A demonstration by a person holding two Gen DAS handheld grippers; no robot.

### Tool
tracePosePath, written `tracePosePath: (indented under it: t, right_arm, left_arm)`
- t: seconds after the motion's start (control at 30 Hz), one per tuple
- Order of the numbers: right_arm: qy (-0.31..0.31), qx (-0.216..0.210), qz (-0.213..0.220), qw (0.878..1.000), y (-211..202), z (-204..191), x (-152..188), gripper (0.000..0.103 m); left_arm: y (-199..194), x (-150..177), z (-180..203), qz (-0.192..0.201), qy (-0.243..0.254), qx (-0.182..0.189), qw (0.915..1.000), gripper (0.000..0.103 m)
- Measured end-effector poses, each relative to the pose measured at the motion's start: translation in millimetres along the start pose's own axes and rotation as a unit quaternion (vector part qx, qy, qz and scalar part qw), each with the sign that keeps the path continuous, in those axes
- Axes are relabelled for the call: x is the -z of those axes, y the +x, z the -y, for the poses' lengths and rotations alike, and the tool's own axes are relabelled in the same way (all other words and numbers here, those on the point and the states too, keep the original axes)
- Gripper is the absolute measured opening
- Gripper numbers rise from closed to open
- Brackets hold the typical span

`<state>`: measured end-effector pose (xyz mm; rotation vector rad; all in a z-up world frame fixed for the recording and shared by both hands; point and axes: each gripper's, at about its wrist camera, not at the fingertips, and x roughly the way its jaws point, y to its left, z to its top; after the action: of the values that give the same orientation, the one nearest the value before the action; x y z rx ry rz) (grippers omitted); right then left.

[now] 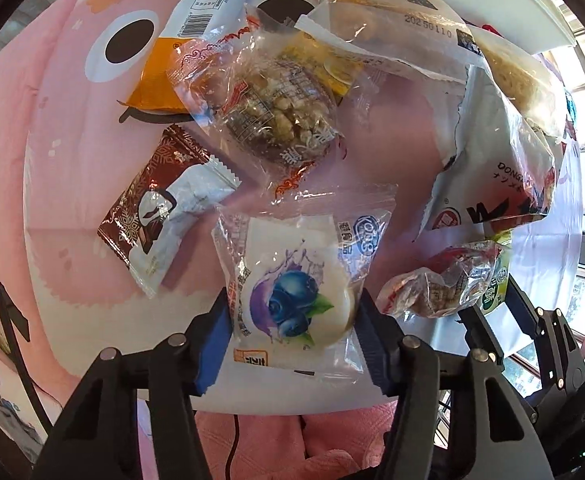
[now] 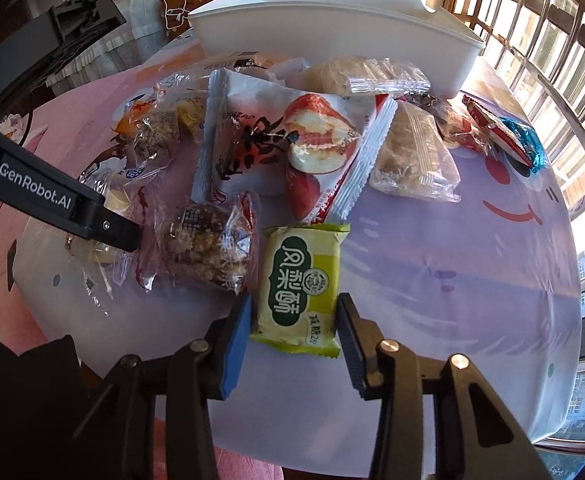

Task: Organize snacks
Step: 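Grasp the blueberry bun packet with the left tool while the right tool grasps the green pastry packet, then carry both packets into the white basket and open both tools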

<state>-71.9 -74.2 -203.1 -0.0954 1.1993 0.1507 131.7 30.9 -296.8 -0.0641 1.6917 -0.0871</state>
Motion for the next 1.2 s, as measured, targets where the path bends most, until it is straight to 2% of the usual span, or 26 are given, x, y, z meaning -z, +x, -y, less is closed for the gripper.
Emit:
tracePosePath:
  t: [0.23,0.6,0.9,1.2]
  right_arm:
    - [0.009,0.002,-0.015,1.0,0.6,4.2,-3.6,0.038]
    - [0.039,0.043,-0.019,0.998,-12.2,-3.4,-4.6,0.037]
    - [0.073,0.076,0.007,0.994,-46.7,-8.4,-16.4,0.037]
    - [0.095,0.089,0.057,0.99,-83.1,-24.0,-46.9,0.038]
  left_arm:
    - [-2.5,8.0,-14.2,0.012,-0.007,0.023,0.9996,0.053]
    - [-37.9,20.6,-35.2,0.069,0.008,0.059,0.9958,0.052]
    - [-87.0,31.1,-55.2,0.108,0.048,0.094,0.9885,0.052]
    - [-148.1,29.6,-66.4,0.155,0.09,0.099,0.9788,0.052]
